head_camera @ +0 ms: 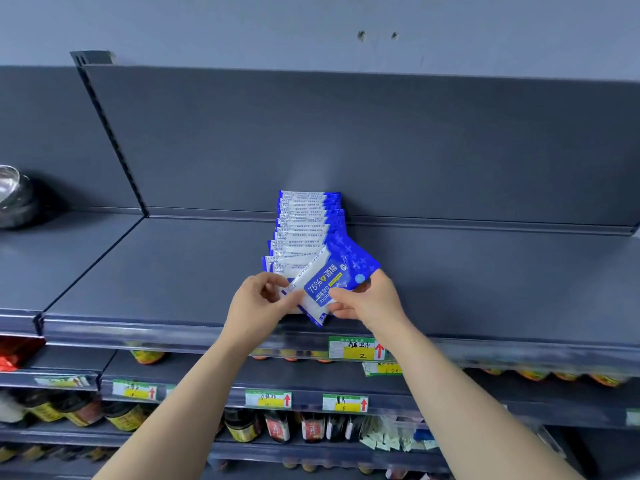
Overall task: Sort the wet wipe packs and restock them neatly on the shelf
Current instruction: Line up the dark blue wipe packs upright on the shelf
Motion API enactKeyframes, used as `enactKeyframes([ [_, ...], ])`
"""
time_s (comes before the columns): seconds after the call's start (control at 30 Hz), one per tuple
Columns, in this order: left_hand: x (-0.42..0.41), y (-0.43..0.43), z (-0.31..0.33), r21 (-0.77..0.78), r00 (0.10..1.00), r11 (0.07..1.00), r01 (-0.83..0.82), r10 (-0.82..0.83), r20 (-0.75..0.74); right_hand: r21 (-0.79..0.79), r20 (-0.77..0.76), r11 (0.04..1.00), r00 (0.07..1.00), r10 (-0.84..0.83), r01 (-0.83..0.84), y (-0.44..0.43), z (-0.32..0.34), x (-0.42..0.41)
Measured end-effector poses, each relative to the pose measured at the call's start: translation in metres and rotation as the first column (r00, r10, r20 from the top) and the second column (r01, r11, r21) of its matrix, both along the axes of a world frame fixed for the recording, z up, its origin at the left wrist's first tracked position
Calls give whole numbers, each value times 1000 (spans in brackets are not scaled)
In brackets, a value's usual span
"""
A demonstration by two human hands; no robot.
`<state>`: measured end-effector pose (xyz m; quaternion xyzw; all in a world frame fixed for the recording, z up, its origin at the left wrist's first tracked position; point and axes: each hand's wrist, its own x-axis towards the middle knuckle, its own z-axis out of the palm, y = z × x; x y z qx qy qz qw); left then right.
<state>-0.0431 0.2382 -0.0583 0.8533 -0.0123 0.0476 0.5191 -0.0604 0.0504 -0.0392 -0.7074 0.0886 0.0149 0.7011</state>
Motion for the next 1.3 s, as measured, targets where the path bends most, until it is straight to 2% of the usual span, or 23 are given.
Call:
enactKeyframes([
  [0.1, 2, -7, -1, 123, 999, 992, -33, 31, 17, 4, -26, 1000, 999, 20, -20, 7, -3, 0],
  [0.17, 5, -7, 0, 148, 1000, 989, -26, 25, 4, -2, -48, 1000, 999, -22, 22, 0, -1, 2],
  [0.23, 9, -1, 4, 177, 1000, 984, 22, -19, -16, -126, 36, 989, 997, -73, 77, -12, 1, 6],
  [0.33, 12, 8, 11, 173, 996, 981, 84, -88, 12, -291, 169, 956, 985, 17, 34, -22, 2, 8],
  [0.43, 12, 9, 16, 133, 991, 986, 97, -108, 76, -526, 127, 850, 988, 84, -5, -25, -6, 7],
  [0.5, 10, 9, 14, 78, 992, 995, 68, -76, 101, -596, 75, 800, 988, 134, -63, -26, -11, 8],
  [0.57, 7, 11, 7, 106, 994, 994, 15, -27, 106, -568, 22, 811, 982, 186, -141, -26, -11, 5],
  [0.67, 2, 16, -4, 107, 1000, 994, 21, -21, -1, -532, -52, 825, 980, 193, -190, -24, -10, 4],
  [0.73, 1, 18, -7, 38, 997, 997, 67, -66, -41, -547, -24, 820, 982, 185, -168, -19, -8, 8],
  [0.9, 8, 13, 2, -60, 994, 993, 105, -106, -18, -598, 138, 801, 987, 83, 16, -6, -4, 31],
  [1.0, 8, 12, 6, 52, 977, 976, 212, -211, -21, -653, 124, 756, 980, 154, -36, -6, -8, 34],
  [1.13, 6, 23, 4, 185, 941, 924, 335, -318, -118, -761, 42, 627, 952, 302, -166, -11, -16, 26],
  [1.17, 6, 25, 5, 169, 936, 923, 346, -328, -127, -749, 25, 633, 945, 325, -198, -13, -17, 25],
  [1.27, 7, 24, 10, -43, 935, 948, 315, -318, -154, -626, -1, 738, 946, 323, -253, -17, -13, 26],
  [1.3, 7, 22, 10, -71, 931, 945, 319, -327, -165, -606, -13, 748, 943, 331, -271, -17, -12, 28],
])
